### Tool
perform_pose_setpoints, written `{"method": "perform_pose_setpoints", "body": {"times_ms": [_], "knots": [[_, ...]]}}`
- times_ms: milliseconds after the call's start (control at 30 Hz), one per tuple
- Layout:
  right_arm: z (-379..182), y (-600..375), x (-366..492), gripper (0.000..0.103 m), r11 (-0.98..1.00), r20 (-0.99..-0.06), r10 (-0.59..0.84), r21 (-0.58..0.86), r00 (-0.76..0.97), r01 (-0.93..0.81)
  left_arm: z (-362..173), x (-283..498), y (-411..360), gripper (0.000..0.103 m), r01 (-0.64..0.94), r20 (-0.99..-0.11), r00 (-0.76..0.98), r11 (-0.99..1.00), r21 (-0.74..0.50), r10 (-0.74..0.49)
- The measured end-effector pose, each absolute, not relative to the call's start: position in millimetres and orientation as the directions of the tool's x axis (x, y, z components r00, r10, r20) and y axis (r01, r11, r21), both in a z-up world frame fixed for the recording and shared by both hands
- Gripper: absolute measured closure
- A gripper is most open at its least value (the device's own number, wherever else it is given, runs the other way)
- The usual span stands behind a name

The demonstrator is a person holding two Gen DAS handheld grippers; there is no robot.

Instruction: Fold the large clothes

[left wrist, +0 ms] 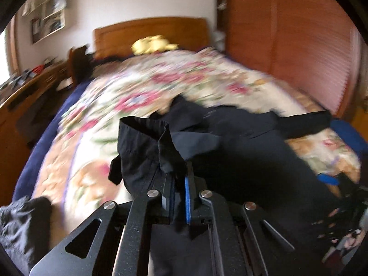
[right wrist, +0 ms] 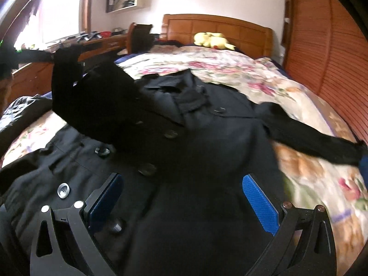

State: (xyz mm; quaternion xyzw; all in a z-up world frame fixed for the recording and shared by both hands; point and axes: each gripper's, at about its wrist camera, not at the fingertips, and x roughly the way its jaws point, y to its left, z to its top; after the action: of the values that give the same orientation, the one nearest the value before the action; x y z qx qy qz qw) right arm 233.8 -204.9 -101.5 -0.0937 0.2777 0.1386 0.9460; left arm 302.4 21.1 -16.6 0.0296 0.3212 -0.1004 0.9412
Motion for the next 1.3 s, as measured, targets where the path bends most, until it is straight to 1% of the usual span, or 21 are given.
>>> {"method": "perform_pose_setpoints", "body": {"times_ms": [100, 167, 300, 400, 467, 600, 700, 767, 800, 900, 933, 1000, 1033, 1067, 1167, 1300], "knots": [[-96, -228, 222, 0.000, 0.960, -0.552, 0.168, -0.097, 0.817, -0.263, 2, 290, -17, 0.096, 0.294, -0.577, 0.777, 0.956, -0.022, -0.252], [-95, -239, 216, 0.000, 0.968, -0.558, 0.139, -0.096, 0.818, -0.230, 10, 279, -38, 0.096, 0.332, -0.560, 0.779, 0.943, -0.016, -0.284], [-90, -251, 201, 0.000, 0.974, -0.557, 0.105, -0.110, 0.824, -0.199, 11, 268, -67, 0.096, 0.377, -0.550, 0.777, 0.926, 0.017, -0.306], [-85, -257, 192, 0.000, 0.976, -0.552, 0.102, -0.106, 0.828, -0.191, 5, 266, -71, 0.096, 0.384, -0.557, 0.768, 0.923, 0.006, -0.316], [-83, -256, 189, 0.000, 0.976, -0.550, 0.102, -0.106, 0.829, -0.190, -1, 263, -72, 0.092, 0.412, -0.562, 0.746, 0.911, -0.030, -0.356], [-86, -263, 187, 0.000, 0.979, -0.551, 0.089, -0.106, 0.830, -0.175, -9, 252, -85, 0.088, 0.408, -0.569, 0.751, 0.913, -0.001, -0.336], [-90, -264, 186, 0.000, 0.978, -0.560, 0.082, -0.113, 0.824, -0.175, -16, 241, -85, 0.079, 0.431, -0.563, 0.735, 0.902, -0.041, -0.377], [-92, -265, 185, 0.000, 0.978, -0.564, 0.082, -0.115, 0.822, -0.176, -18, 235, -84, 0.069, 0.435, -0.557, 0.734, 0.899, -0.054, -0.389], [-92, -264, 185, 0.000, 0.978, -0.567, 0.082, -0.113, 0.820, -0.176, -19, 231, -83, 0.066, 0.437, -0.553, 0.735, 0.898, -0.059, -0.394], [-90, -261, 184, 0.000, 0.977, -0.566, 0.088, -0.114, 0.820, -0.183, -20, 218, -79, 0.063, 0.445, -0.544, 0.734, 0.893, -0.069, -0.407], [-89, -259, 185, 0.000, 0.976, -0.564, 0.091, -0.113, 0.821, -0.186, -18, 210, -75, 0.059, 0.448, -0.533, 0.737, 0.891, -0.073, -0.415], [-87, -254, 185, 0.000, 0.976, -0.560, 0.101, -0.106, 0.822, -0.191, -17, 200, -67, 0.048, 0.448, -0.521, 0.741, 0.890, -0.086, -0.423], [-87, -252, 185, 0.000, 0.975, -0.559, 0.110, -0.099, 0.822, -0.197, -15, 193, -62, 0.038, 0.450, -0.513, 0.742, 0.888, -0.096, -0.431], [-87, -248, 185, 0.000, 0.974, -0.559, 0.121, -0.091, 0.820, -0.206, -14, 187, -56, 0.033, 0.450, -0.505, 0.744, 0.887, -0.105, -0.437], [-86, -233, 186, 0.000, 0.968, -0.562, 0.154, -0.078, 0.813, -0.238, -13, 173, -37, 0.025, 0.433, -0.484, 0.761, 0.894, -0.117, -0.432], [-84, -209, 183, 0.000, 0.951, -0.563, 0.206, -0.077, 0.801, -0.298, -15, 164, -7, 0.025, 0.370, -0.464, 0.801, 0.922, -0.111, -0.378]]}}
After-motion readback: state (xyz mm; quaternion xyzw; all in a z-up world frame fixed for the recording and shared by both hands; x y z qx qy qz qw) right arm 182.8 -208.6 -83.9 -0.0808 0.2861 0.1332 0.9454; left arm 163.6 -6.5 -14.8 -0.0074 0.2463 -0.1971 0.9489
